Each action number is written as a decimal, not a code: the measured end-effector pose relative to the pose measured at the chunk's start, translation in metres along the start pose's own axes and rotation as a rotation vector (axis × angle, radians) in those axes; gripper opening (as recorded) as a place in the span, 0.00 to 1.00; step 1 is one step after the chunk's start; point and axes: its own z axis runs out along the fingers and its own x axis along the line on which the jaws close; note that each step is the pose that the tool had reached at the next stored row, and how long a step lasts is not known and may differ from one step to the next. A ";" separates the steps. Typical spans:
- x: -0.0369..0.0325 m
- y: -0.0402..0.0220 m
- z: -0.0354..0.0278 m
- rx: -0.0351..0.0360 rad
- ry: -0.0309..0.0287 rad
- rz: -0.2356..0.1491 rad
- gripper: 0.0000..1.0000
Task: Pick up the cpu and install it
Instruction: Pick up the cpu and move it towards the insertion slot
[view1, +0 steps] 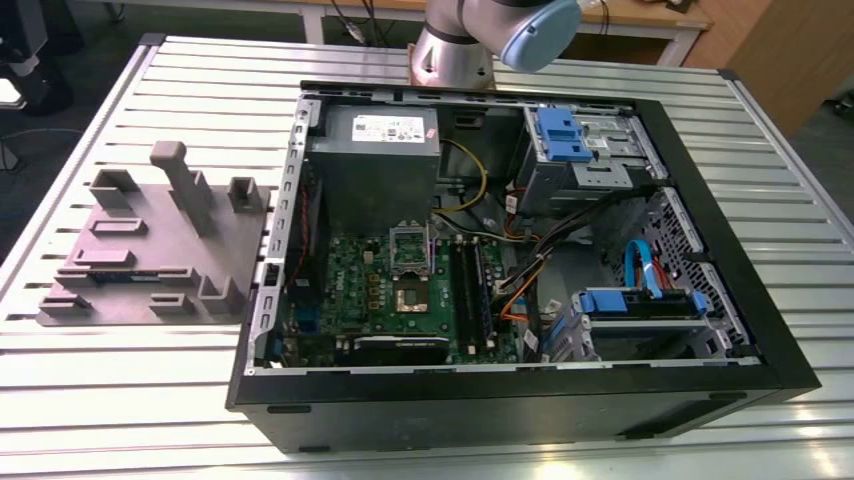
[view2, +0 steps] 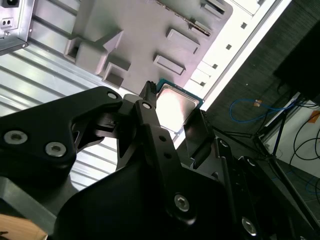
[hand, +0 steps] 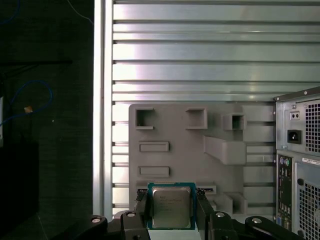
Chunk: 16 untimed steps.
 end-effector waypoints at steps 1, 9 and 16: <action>-0.0002 0.0000 0.0000 -0.0001 0.0000 0.000 0.47; -0.0021 0.0000 0.0000 0.0000 0.0000 0.000 0.47; -0.0038 0.0001 0.0001 0.0000 0.0000 0.000 0.47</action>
